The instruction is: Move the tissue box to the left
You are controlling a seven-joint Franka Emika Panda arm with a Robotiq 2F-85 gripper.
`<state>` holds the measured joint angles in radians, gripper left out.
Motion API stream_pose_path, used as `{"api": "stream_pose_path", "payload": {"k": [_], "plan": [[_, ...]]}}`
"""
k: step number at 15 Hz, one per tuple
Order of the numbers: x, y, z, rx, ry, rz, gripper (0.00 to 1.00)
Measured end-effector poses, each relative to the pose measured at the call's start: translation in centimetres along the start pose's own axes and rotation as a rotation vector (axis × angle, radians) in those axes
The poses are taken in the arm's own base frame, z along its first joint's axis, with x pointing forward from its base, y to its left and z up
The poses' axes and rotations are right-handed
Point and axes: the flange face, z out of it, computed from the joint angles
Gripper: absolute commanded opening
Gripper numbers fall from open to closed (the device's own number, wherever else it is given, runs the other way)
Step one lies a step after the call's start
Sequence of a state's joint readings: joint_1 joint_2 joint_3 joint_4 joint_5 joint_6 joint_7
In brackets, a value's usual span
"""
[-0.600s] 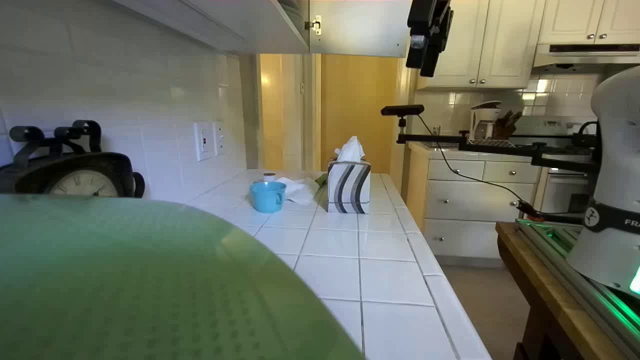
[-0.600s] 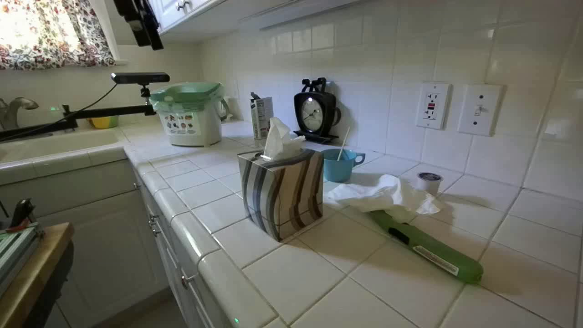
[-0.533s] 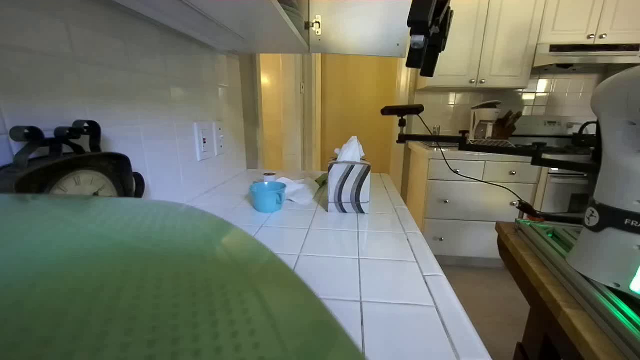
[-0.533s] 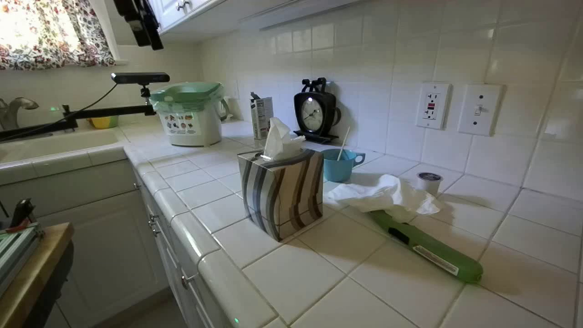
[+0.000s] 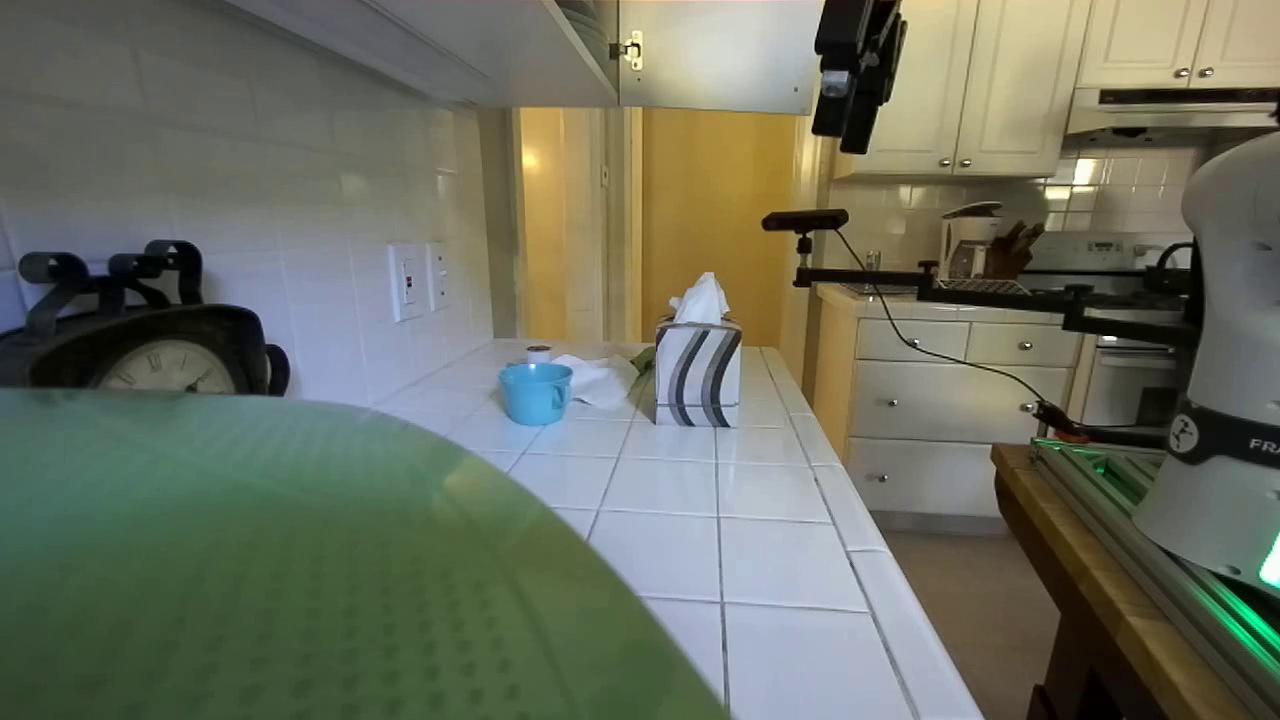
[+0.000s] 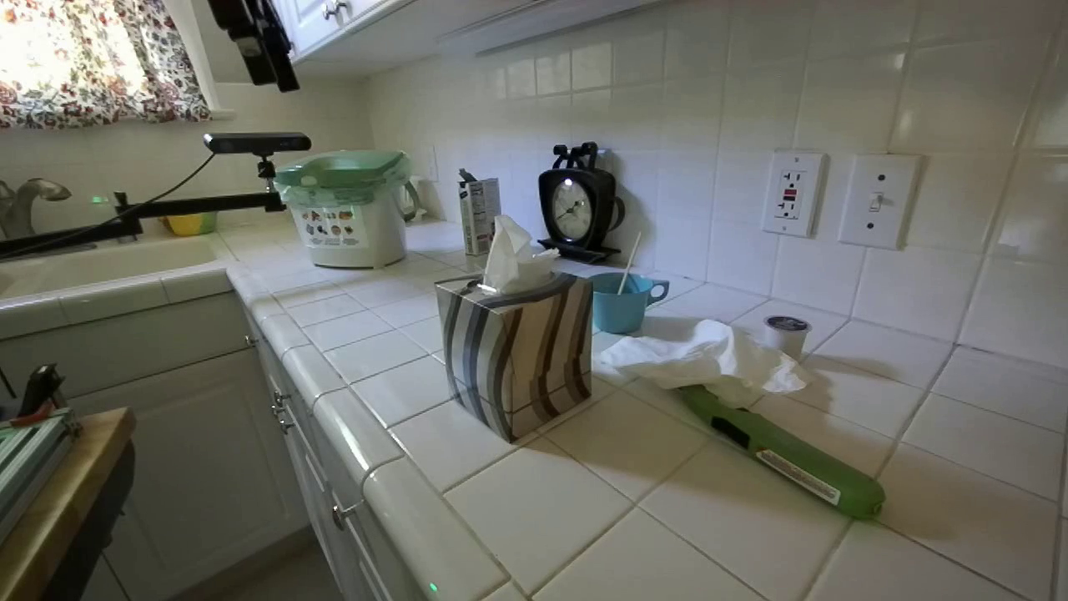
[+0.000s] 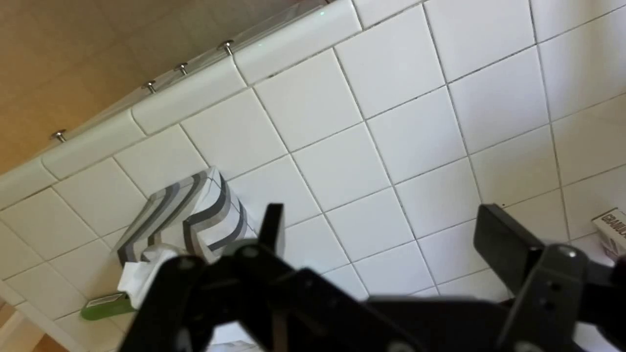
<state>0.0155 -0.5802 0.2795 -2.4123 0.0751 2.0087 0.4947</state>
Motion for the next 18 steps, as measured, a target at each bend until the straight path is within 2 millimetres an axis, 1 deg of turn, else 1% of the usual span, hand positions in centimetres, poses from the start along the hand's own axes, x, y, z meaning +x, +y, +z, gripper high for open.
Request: {"api": "stream_pose_path", "payload": {"k": [2,4,6,12,15,18], "plan": [[0.0,0.0,0.1,-0.001,-0.001,0.0,1.0],[0.2,0.5,0.9,-0.005,-0.021,-0.016,1.0],[1.0,1.3,2.4,-0.001,-0.054,-0.066,1.0],[5.0,4.3,7.2,0.05,-0.087,-0.3,1.0],[6.7,5.3,9.9,0.042,-0.08,-0.349,1.0],[8.1,5.8,12.7,0.022,-0.059,-0.362,1.0]]}}
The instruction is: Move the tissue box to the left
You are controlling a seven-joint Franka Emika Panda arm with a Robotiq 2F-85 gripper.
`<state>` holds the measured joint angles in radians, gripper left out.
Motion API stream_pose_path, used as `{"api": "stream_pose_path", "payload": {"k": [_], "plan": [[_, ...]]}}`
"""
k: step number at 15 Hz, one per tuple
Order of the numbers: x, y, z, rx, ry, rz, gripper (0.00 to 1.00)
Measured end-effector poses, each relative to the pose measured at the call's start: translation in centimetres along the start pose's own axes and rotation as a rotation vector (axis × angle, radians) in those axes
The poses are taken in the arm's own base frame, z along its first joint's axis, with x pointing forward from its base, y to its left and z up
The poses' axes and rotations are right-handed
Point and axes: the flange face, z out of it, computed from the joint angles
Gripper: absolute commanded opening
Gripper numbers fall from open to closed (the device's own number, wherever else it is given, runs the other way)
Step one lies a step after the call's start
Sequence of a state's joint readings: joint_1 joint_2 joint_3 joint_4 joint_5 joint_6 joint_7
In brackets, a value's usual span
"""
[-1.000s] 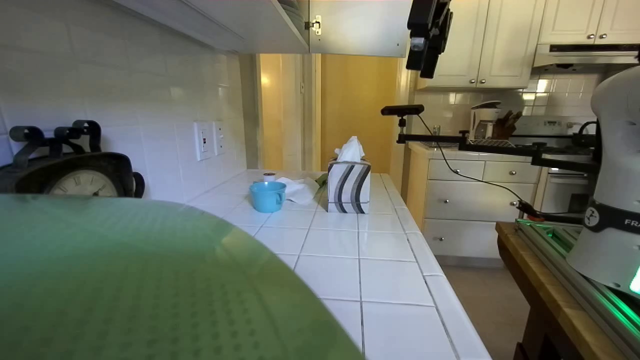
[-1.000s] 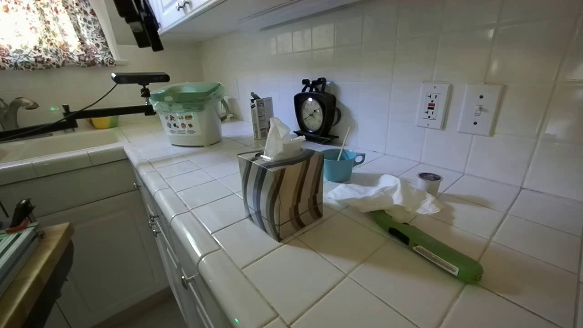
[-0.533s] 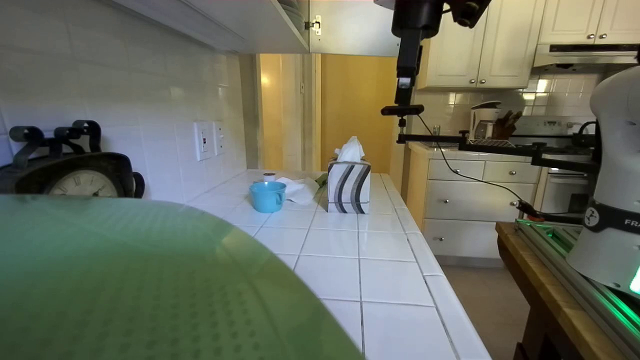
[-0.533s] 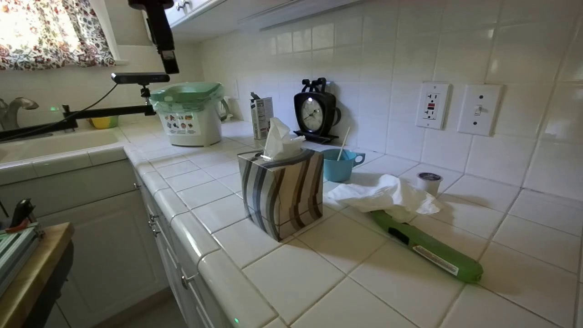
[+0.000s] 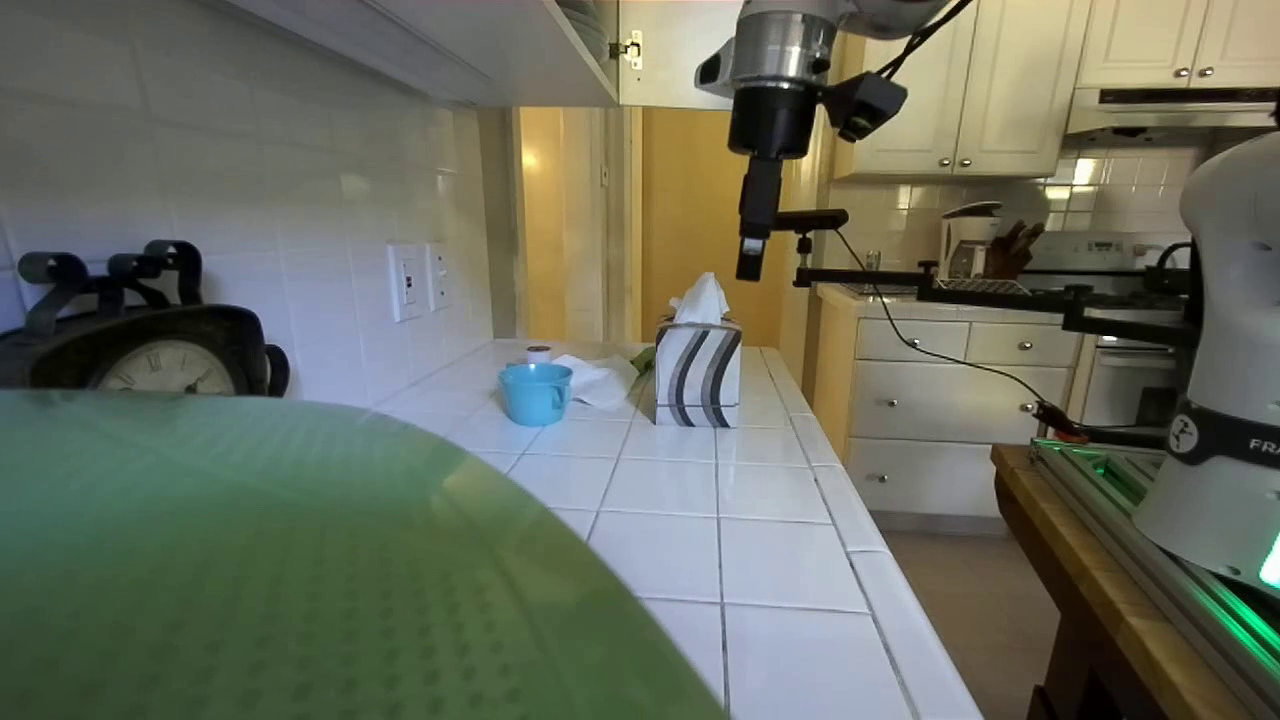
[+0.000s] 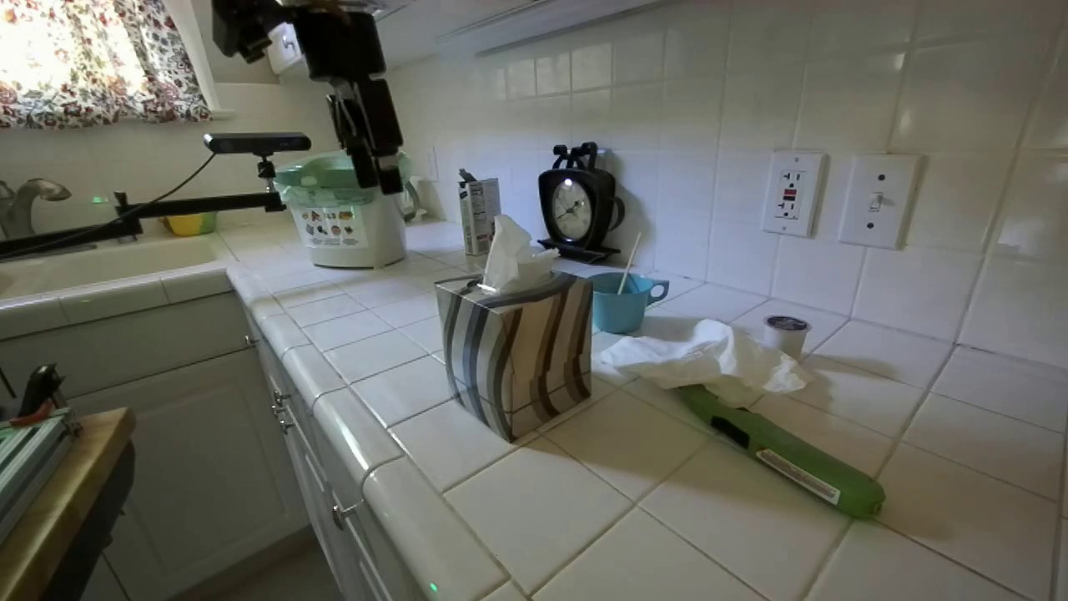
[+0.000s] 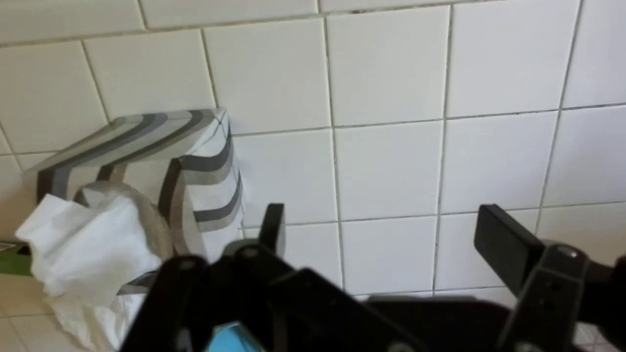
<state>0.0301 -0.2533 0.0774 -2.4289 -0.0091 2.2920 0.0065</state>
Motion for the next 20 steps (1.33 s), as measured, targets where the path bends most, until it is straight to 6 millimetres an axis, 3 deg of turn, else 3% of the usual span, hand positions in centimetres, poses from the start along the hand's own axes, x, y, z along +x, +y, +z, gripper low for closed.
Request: {"api": "stream_pose_path", "payload": {"k": [7,14,20], "plan": [[1.0,3.6,3.9,-0.051,-0.01,0.011,1.0],[1.7,6.4,5.0,-0.1,0.038,0.011,1.0],[1.9,6.5,5.2,-0.1,0.039,0.012,1.0]]}}
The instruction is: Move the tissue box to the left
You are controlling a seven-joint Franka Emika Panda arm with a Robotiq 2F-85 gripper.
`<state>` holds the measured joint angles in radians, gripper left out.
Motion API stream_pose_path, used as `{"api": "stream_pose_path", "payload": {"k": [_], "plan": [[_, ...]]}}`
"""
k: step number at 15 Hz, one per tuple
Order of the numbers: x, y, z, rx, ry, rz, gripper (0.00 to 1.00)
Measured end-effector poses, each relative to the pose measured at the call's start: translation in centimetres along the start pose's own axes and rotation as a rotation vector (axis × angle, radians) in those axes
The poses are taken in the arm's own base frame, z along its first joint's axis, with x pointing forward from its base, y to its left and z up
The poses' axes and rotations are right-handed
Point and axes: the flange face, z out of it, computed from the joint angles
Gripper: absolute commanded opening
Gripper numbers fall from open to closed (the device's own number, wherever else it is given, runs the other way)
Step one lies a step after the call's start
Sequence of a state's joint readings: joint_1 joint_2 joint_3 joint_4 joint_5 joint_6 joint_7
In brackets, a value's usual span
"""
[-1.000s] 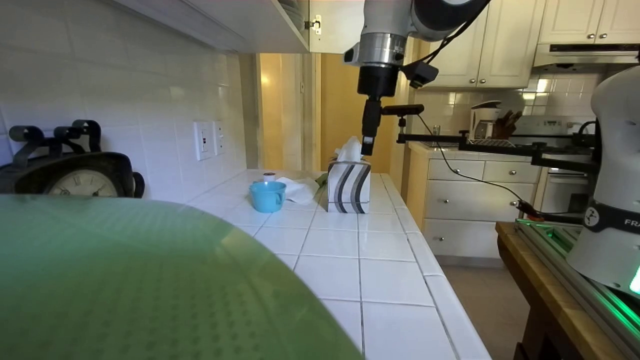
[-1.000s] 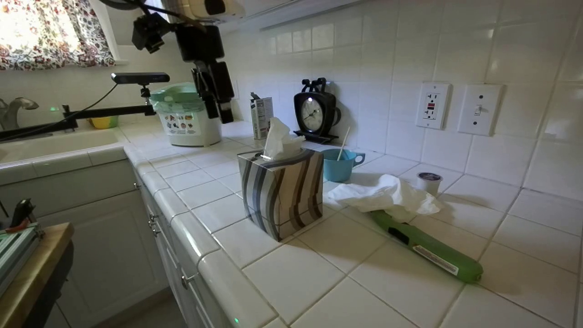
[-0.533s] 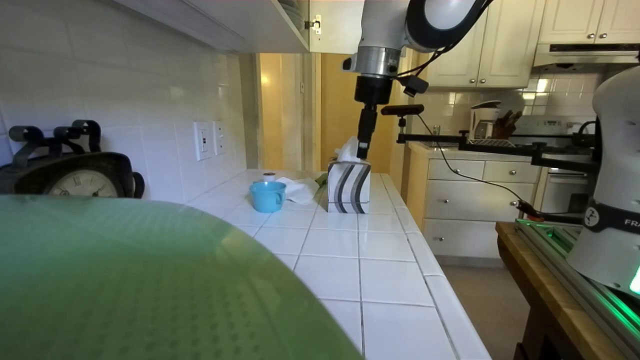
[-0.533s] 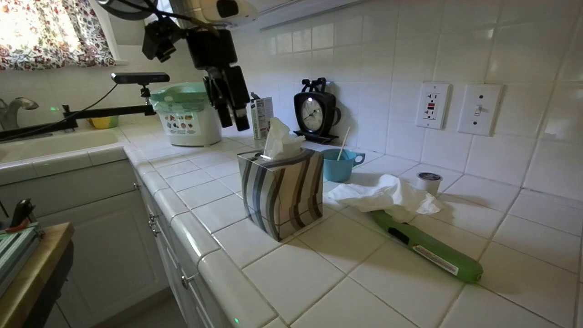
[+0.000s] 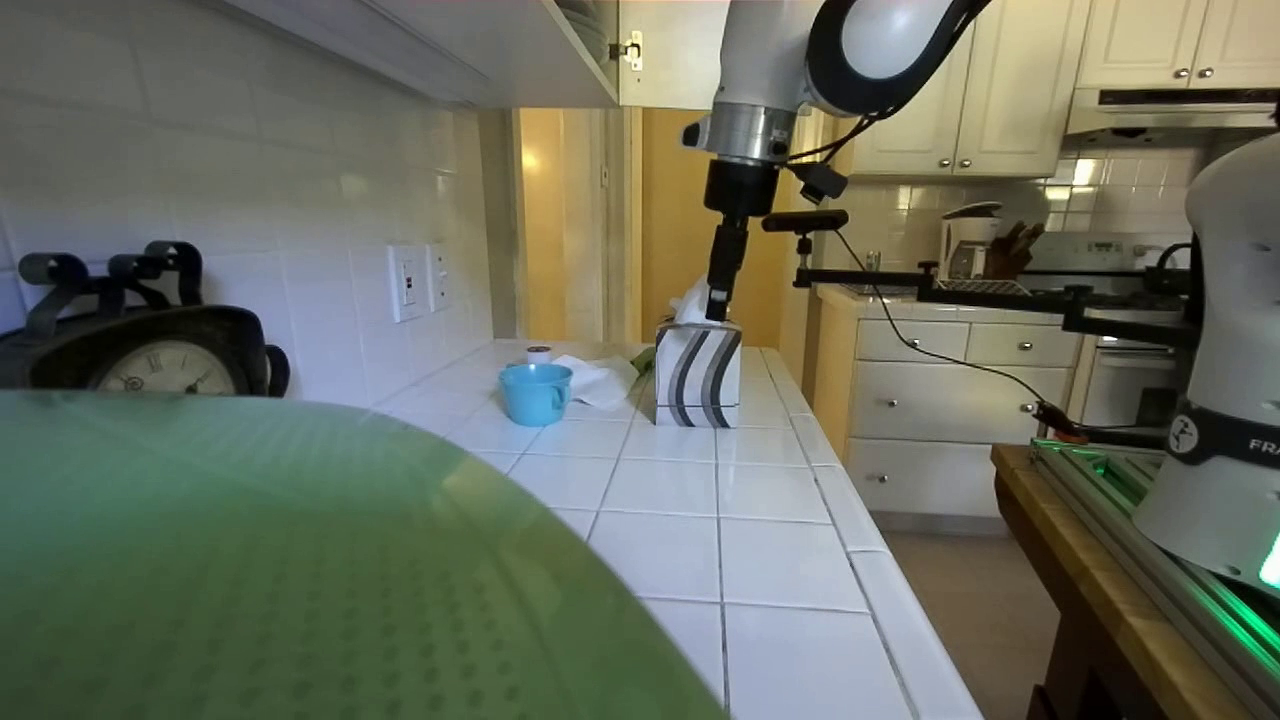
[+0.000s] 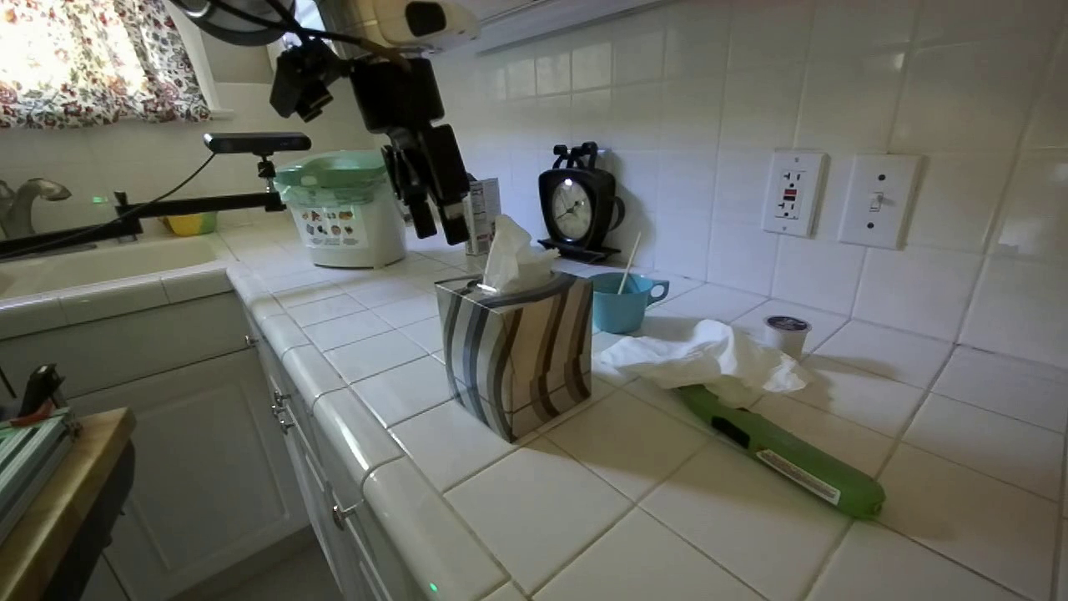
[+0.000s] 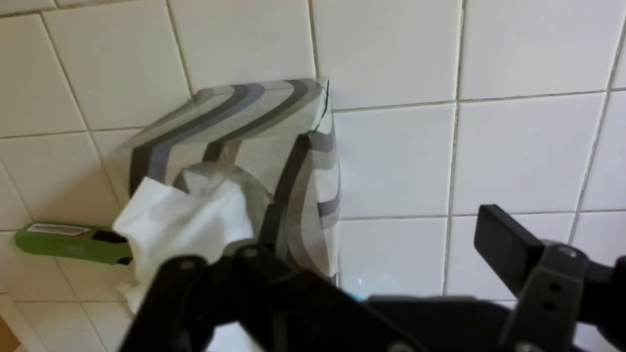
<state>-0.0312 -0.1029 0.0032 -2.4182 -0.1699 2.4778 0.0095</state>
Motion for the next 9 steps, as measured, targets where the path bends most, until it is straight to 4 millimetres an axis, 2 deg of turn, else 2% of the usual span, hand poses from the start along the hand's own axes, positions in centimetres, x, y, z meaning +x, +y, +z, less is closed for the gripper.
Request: {"api": "stream_pose_path", "payload": {"k": [6,9], "plan": [[0.5,1.3,2.4,0.01,0.002,0.031,1.0],[1.3,1.8,2.8,0.009,0.04,0.035,1.0]]}}
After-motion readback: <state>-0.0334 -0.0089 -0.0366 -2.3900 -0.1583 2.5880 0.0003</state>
